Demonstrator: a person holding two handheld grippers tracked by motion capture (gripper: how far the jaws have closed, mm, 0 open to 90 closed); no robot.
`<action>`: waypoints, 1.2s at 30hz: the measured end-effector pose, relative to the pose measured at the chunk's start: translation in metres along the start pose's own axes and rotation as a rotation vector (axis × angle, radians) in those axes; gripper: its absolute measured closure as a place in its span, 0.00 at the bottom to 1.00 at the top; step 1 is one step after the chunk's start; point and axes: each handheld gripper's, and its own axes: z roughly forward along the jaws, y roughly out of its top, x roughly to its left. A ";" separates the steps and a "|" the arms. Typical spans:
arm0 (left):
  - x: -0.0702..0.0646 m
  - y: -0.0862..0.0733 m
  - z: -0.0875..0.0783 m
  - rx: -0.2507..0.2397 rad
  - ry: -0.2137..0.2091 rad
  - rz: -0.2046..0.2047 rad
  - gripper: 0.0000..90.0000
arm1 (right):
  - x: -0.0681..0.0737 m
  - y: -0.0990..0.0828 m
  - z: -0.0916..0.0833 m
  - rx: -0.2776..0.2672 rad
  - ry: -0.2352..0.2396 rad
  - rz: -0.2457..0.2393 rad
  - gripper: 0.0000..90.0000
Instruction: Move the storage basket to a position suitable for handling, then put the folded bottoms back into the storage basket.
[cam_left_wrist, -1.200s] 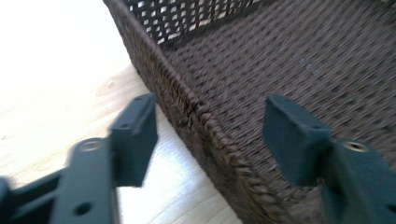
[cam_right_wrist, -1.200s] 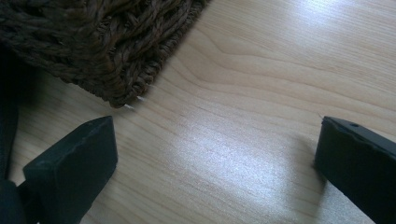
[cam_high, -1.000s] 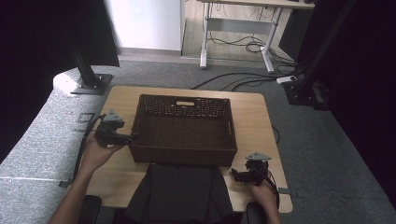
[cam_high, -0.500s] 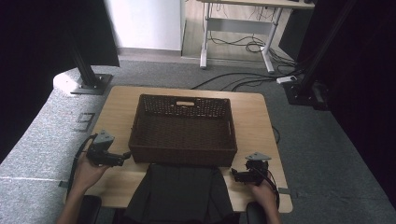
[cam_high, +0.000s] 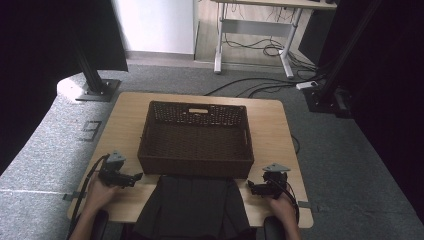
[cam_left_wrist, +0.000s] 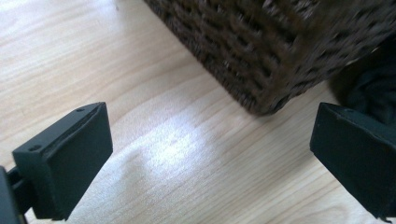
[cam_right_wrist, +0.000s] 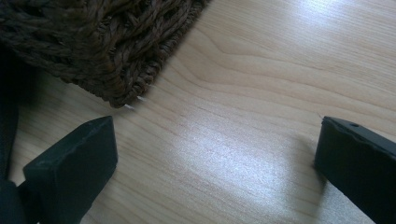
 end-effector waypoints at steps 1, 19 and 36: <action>0.000 -0.002 0.002 0.008 0.005 -0.001 0.00 | 0.000 0.000 0.000 0.000 0.000 0.000 0.00; 0.001 -0.010 0.016 0.040 0.031 0.000 0.00 | 0.000 0.000 0.000 0.000 0.001 -0.001 0.00; -0.003 -0.007 0.013 0.082 0.043 -0.019 0.02 | 0.006 0.006 -0.004 0.056 0.035 -0.017 0.00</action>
